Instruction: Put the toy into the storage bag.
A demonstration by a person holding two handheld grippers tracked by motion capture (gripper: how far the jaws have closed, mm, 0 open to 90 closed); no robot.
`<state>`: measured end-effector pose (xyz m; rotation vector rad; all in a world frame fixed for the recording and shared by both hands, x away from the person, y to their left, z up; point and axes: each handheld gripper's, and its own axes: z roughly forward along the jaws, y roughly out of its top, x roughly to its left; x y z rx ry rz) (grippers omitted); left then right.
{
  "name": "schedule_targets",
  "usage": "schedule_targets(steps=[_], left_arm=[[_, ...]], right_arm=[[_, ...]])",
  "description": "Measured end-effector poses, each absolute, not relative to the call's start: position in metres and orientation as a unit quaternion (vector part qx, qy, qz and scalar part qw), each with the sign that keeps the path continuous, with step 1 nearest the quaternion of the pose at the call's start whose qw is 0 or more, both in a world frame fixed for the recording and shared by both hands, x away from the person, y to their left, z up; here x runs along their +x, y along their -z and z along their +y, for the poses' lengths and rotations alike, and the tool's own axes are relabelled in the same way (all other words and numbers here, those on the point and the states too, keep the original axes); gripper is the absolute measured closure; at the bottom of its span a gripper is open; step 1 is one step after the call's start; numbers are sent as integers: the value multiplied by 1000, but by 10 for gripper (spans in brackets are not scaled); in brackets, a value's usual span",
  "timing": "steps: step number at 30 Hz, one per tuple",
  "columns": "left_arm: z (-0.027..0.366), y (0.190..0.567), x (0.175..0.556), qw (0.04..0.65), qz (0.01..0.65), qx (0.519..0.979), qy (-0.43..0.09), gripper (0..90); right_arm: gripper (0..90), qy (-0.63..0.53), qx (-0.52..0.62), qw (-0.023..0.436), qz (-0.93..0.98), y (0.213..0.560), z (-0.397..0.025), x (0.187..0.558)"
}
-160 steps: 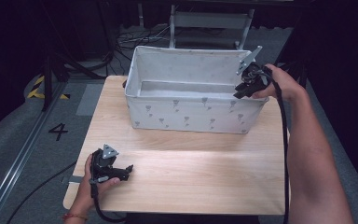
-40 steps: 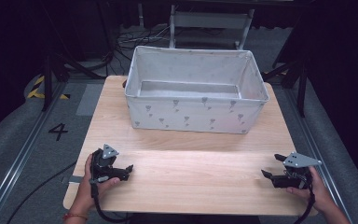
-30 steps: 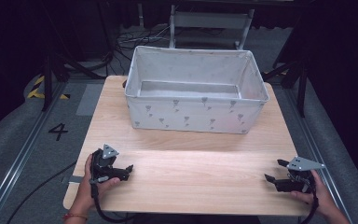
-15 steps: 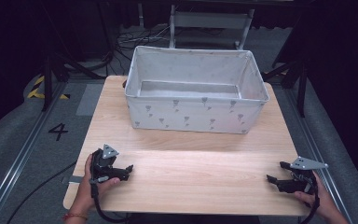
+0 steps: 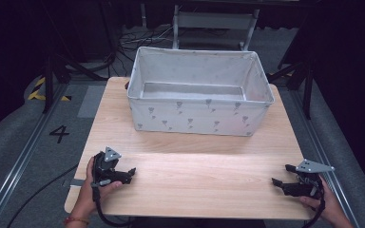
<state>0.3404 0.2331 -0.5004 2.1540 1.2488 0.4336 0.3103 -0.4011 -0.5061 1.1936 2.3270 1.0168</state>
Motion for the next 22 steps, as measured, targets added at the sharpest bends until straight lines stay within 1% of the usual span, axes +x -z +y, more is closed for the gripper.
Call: schedule_targets(steps=[22], left_arm=[[232,500,342,300,475,812,-162,2]], right_arm=[[154,-357,419,167,818,506,-401,310]])
